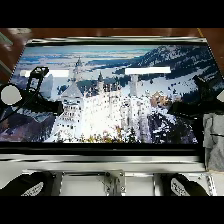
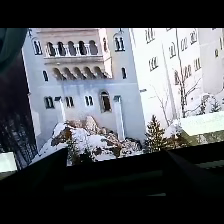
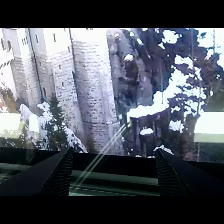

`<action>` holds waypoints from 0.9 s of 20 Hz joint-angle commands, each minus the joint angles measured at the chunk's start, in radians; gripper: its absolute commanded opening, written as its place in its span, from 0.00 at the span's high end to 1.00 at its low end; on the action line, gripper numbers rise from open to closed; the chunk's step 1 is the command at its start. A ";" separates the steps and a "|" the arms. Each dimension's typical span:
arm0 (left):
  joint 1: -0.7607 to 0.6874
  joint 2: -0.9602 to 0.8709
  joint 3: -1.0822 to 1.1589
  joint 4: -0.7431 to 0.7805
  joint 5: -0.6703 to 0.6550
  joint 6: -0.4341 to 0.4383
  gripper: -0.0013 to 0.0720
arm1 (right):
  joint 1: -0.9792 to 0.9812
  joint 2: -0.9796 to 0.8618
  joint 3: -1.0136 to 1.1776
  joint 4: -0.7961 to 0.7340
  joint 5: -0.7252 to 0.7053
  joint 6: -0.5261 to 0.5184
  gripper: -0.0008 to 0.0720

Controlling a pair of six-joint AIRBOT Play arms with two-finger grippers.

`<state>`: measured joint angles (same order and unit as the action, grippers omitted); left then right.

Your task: Fold the shirts.

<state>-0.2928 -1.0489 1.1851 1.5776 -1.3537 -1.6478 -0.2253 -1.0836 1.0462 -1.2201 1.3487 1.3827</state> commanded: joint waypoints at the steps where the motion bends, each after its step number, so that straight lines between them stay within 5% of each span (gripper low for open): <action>1: 0.000 0.001 0.000 0.000 0.000 0.000 0.08 | -0.001 0.001 0.000 0.000 0.000 0.000 0.12; 12: 0.001 0.001 0.000 0.000 0.000 0.000 0.07 | -0.001 0.001 0.000 0.000 0.000 0.000 0.12; 16: 0.002 -0.007 -0.001 0.062 0.123 0.174 0.07 | 0.000 0.001 0.000 0.012 -0.030 0.000 0.12; 18: 0.002 -0.016 0.000 0.061 0.211 0.174 0.07 | -0.001 0.001 0.000 0.022 -0.093 0.000 0.12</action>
<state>-0.2916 -1.0561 1.1847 1.6161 -1.2594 -1.5356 -0.2253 -1.0836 1.0462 -1.2106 1.3159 1.3827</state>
